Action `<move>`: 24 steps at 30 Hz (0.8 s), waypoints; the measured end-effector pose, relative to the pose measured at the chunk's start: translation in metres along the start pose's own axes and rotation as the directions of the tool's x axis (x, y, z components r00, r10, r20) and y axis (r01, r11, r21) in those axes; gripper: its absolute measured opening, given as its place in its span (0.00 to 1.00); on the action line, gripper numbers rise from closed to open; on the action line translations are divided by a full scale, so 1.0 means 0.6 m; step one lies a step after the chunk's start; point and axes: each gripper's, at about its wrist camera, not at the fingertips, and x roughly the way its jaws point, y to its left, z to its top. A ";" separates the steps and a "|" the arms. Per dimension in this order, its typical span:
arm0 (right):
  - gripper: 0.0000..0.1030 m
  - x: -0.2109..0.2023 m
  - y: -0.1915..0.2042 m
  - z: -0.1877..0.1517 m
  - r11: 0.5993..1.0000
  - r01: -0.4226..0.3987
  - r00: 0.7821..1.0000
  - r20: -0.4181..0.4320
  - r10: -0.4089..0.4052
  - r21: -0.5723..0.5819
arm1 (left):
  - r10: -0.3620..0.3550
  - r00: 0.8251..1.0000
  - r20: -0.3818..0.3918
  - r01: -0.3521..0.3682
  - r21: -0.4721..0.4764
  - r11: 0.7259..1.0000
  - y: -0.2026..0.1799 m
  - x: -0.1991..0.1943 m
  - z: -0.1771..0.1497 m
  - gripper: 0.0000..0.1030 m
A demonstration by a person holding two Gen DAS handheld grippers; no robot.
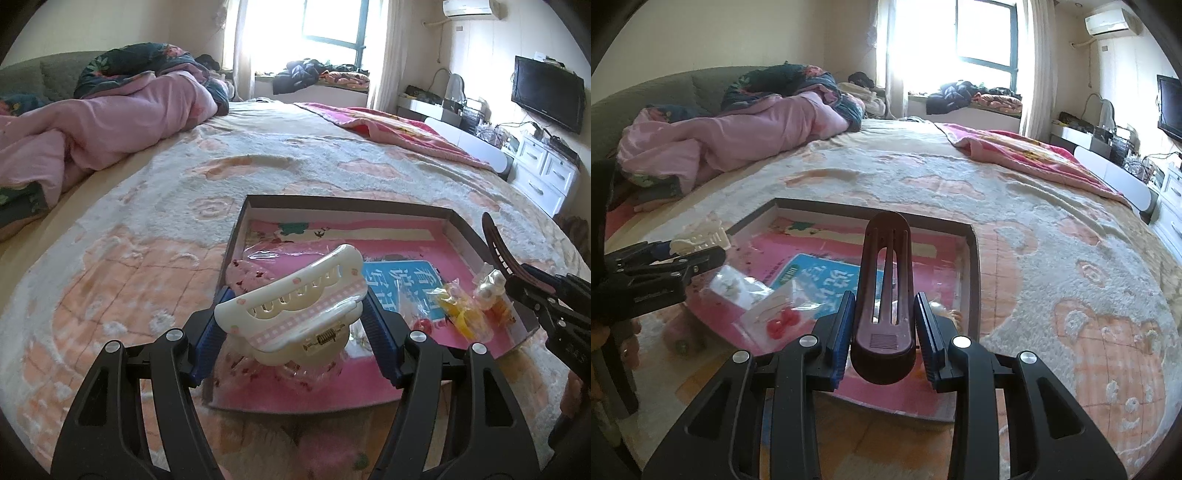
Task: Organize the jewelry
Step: 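Carry the white claw clip and maroon clip into the tray and release both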
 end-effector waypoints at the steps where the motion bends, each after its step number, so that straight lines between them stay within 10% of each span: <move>1: 0.30 0.006 -0.003 0.001 1.000 0.004 1.000 -0.004 -0.004 0.004 | -0.003 1.000 -0.004 0.003 0.000 1.000 -0.001 0.004 0.002 0.58; 24: 0.31 0.063 0.006 -0.006 0.994 -0.099 0.988 -0.115 0.103 0.034 | -0.034 0.998 -0.058 0.034 0.006 0.999 -0.008 0.043 0.005 0.58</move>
